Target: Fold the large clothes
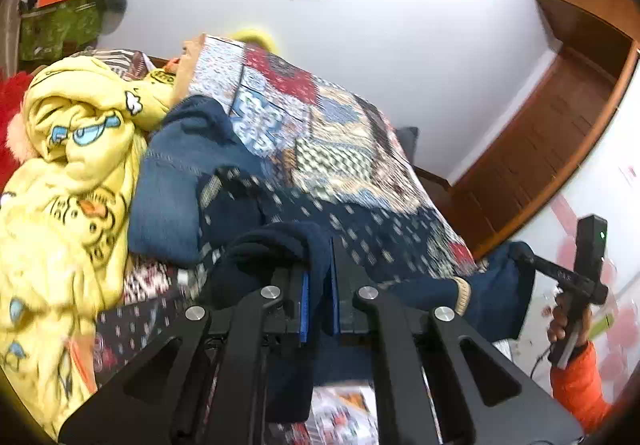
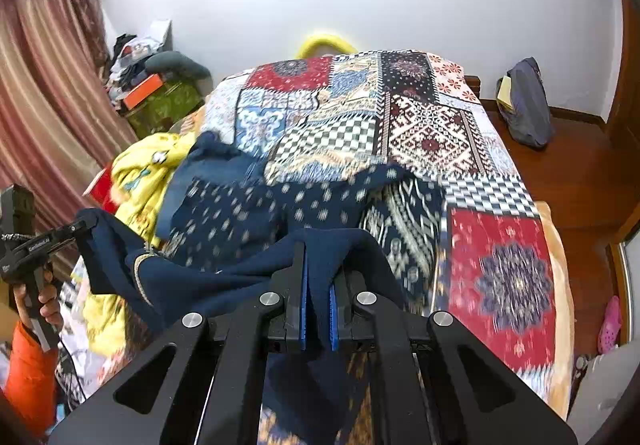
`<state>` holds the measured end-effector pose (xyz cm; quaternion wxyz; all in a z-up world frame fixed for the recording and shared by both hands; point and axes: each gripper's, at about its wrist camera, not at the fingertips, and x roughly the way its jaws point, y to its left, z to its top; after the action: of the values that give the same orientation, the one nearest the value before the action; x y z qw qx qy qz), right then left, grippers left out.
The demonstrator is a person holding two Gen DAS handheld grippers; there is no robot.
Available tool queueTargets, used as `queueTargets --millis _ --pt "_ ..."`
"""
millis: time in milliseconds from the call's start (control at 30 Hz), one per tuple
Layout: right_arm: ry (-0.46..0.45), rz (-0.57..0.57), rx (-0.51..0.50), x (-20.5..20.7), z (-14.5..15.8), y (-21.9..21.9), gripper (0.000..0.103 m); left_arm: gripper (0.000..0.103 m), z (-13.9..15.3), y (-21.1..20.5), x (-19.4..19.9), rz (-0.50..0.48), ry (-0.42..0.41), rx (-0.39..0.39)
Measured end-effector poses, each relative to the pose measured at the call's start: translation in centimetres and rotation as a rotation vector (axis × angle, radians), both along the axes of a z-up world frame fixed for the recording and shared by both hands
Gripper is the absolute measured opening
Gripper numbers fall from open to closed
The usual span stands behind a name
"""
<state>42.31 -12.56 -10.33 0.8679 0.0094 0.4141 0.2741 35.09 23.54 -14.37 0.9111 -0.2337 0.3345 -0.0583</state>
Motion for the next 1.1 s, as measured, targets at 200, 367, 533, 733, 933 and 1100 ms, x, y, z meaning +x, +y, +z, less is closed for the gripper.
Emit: queueTargets --millis 200,367,533,733,933,1100 --pt "0.074 -0.041 -0.044 5.3 -4.4 1.0 0.007 0.007 -5.9 1.4 5.6 0.064 0.149 0.042" --pt "0.183 -0.054 -0.075 7.4 -9.1 0.5 0.007 0.008 -11.8 1.9 7.0 0.080 0.263 0.067" --pt "0.214 -0.057 -0.057 6.8 -10.5 -0.6 0.008 0.009 -12.7 1.4 6.4 0.049 0.267 0.082" --pt "0.214 -0.056 -0.129 5.2 -8.4 -1.1 0.017 0.034 -10.2 1.5 4.5 0.058 0.285 0.129" --pt "0.101 -0.118 -0.215 2.2 -5.6 -2.7 0.045 0.047 -7.3 1.2 1.8 0.048 0.246 0.147" --pt "0.144 -0.089 -0.101 -0.2 -4.5 -4.2 0.045 0.052 -6.5 -0.8 0.0 -0.016 0.236 0.199"
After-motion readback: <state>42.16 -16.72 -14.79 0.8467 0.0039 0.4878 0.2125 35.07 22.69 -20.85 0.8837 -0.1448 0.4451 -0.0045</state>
